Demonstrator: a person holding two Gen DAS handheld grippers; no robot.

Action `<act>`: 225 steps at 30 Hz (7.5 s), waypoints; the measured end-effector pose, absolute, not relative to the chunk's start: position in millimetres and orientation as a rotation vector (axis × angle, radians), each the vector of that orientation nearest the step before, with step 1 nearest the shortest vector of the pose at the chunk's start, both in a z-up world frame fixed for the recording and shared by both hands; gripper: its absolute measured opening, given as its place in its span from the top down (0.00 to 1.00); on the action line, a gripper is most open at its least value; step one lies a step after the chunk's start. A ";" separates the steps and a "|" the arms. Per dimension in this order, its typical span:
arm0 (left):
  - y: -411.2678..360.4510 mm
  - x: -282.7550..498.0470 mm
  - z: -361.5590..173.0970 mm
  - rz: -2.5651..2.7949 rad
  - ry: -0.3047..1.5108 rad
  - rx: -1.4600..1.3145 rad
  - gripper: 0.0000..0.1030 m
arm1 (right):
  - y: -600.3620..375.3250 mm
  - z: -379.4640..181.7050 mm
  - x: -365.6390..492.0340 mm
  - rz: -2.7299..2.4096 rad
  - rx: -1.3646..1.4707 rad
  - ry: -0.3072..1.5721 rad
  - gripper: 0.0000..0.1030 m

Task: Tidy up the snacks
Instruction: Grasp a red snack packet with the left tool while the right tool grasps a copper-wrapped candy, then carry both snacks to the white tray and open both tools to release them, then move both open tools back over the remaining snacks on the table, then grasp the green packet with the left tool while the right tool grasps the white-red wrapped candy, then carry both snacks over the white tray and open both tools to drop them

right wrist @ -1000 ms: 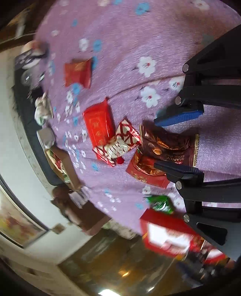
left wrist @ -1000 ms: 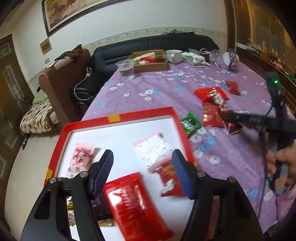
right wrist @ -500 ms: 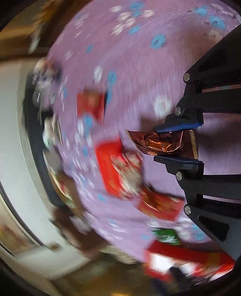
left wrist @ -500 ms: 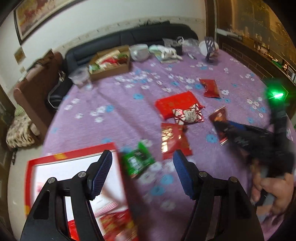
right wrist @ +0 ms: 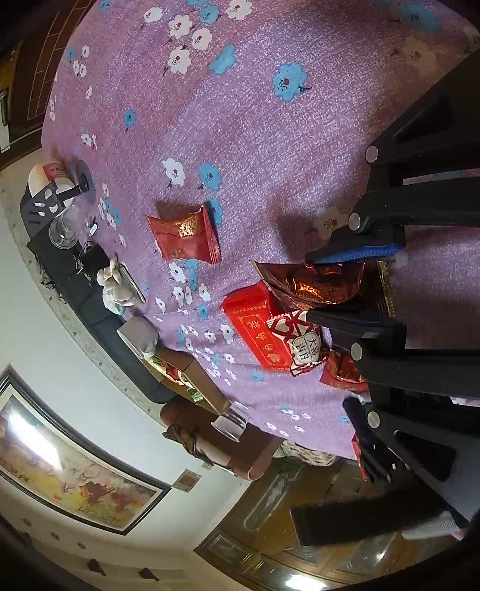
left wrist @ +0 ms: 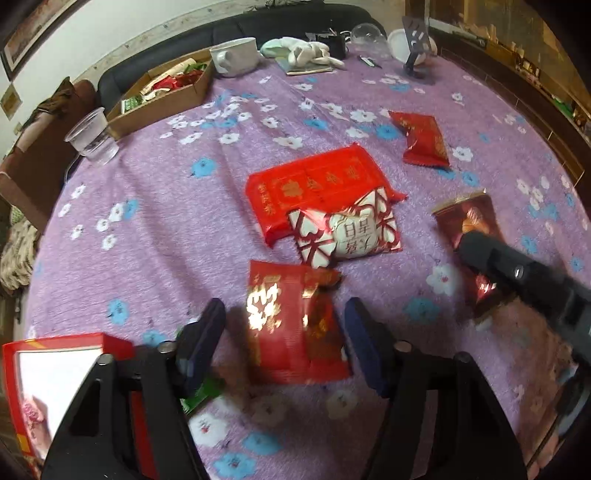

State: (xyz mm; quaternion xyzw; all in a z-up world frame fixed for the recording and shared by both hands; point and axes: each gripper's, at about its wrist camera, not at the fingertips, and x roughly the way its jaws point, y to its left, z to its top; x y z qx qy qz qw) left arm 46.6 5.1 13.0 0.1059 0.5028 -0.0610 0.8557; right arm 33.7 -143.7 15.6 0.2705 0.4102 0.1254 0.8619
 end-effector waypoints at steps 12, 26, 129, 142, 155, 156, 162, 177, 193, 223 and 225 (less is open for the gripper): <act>10.4 0.5 43.8 -0.166 0.962 0.148 0.71 | -139.3 21.0 34.8 0.316 0.568 0.818 0.77; 115.9 -105.9 101.8 -0.017 0.764 -0.025 0.70 | -130.6 32.8 27.4 0.357 0.518 0.719 0.77; 175.3 -126.8 74.0 0.220 0.787 0.106 0.45 | -106.2 29.7 41.1 0.387 0.471 0.862 0.49; 161.9 -103.4 78.7 0.173 0.812 0.163 0.45 | -39.2 9.1 93.1 0.281 0.086 0.901 0.38; 57.0 -25.9 69.2 -0.098 0.866 0.432 0.40 | -126.1 15.7 110.2 0.231 0.336 0.949 0.80; 52.2 -20.5 64.4 -0.121 0.888 0.463 0.40 | -135.1 16.3 111.3 0.219 0.385 0.945 0.80; 35.9 5.0 38.4 -0.258 0.984 0.639 0.41 | -156.6 15.7 115.8 0.257 0.562 0.943 0.80; 49.3 24.0 20.3 -0.493 1.174 0.626 0.63 | -153.8 10.3 116.8 0.282 0.611 0.981 0.80; 9.6 -29.1 18.9 -0.472 1.148 0.541 0.75 | -150.9 14.4 113.1 0.288 0.581 0.977 0.80; 57.8 -133.0 92.3 -0.254 0.813 0.089 0.84 | -158.5 14.5 68.0 0.586 0.870 0.901 0.80; 63.0 -140.5 94.7 -0.257 0.793 0.077 0.84 | -159.8 17.6 39.2 0.604 0.870 0.876 0.80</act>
